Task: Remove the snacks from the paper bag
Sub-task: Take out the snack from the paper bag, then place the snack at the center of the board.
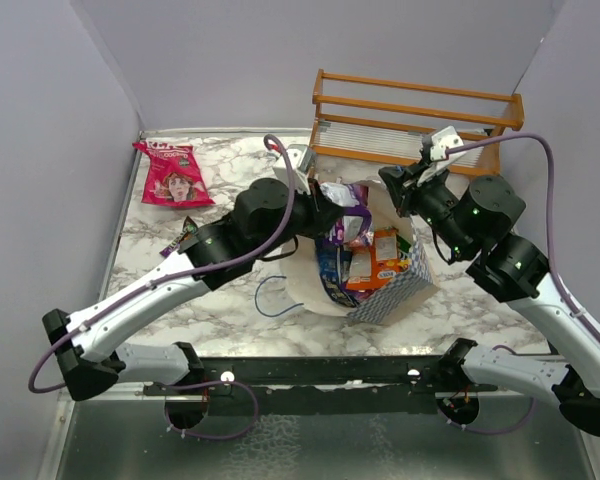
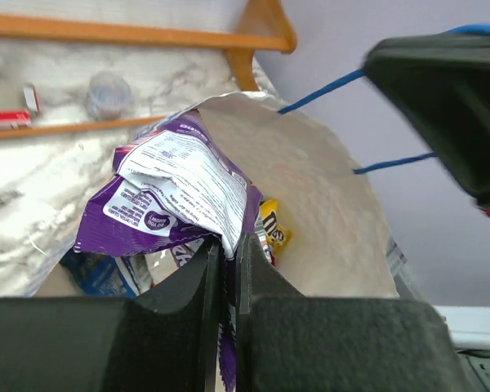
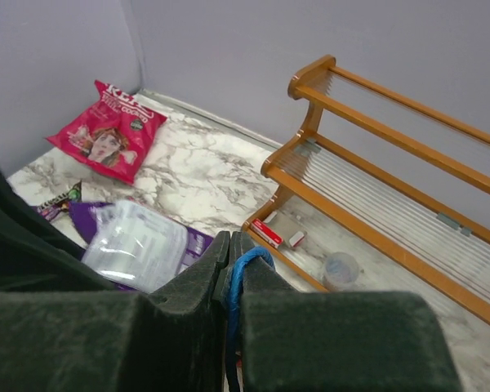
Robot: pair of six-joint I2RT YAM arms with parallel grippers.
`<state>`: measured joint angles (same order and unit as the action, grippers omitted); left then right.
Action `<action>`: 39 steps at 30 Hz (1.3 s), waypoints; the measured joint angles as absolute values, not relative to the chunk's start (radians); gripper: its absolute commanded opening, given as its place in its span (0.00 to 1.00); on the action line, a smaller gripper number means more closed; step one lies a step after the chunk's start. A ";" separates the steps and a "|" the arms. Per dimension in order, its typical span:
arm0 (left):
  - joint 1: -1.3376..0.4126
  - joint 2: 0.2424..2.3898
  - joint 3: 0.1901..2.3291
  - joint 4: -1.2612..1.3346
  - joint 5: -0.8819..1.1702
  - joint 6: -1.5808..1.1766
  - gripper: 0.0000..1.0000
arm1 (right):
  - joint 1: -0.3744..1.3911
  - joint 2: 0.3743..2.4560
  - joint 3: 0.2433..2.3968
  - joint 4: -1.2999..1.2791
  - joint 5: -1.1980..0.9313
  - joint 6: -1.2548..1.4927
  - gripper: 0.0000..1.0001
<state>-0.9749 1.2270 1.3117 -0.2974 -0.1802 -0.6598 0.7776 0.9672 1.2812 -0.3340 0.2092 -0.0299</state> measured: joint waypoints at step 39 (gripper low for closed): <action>-0.236 1.278 1.419 -0.618 -0.432 -0.399 0.00 | 0.778 0.871 1.231 -0.301 0.295 -0.056 0.02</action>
